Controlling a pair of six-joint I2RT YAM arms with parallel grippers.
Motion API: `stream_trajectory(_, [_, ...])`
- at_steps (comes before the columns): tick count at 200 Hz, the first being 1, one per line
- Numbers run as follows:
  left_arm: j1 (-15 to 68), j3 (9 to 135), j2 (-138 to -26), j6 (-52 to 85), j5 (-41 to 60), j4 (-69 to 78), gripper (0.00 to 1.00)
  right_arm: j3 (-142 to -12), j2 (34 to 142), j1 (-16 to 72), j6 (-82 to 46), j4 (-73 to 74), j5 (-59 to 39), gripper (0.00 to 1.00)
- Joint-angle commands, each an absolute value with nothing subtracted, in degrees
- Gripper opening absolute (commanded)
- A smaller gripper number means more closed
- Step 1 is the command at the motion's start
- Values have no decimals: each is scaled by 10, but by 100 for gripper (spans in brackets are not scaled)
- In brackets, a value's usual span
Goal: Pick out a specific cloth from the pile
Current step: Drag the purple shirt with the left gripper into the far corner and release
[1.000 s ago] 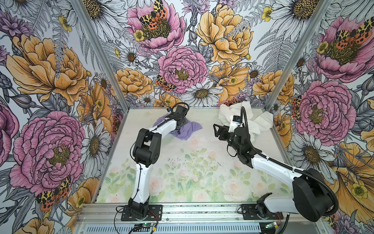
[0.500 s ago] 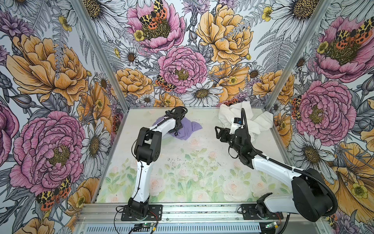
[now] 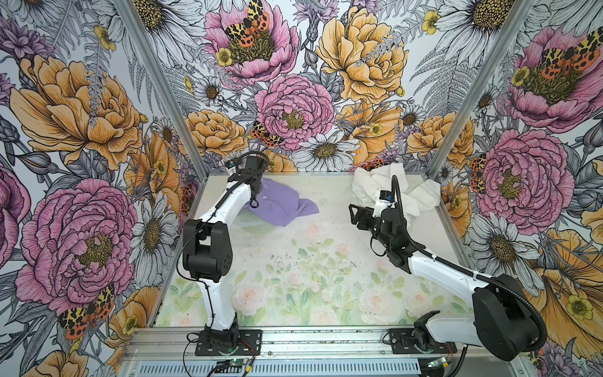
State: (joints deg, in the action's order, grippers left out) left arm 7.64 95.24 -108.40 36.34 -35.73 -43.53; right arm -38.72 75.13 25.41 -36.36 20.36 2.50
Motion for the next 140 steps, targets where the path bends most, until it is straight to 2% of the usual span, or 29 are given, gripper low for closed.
stream_trajectory(1, [46,932,-1049,346,-421,-430,0,-383,736,250,-362,210,16,76])
stream_trajectory(32, [-3,893,-984,341,-413,-399,0,-383,735,250,-363,211,14,76])
stream_trajectory(57, [-5,873,-967,321,-407,-370,0,-386,738,249,-365,212,12,76])
stream_trajectory(140, [45,863,-1038,363,-385,-365,0,-370,719,247,-366,214,14,76])
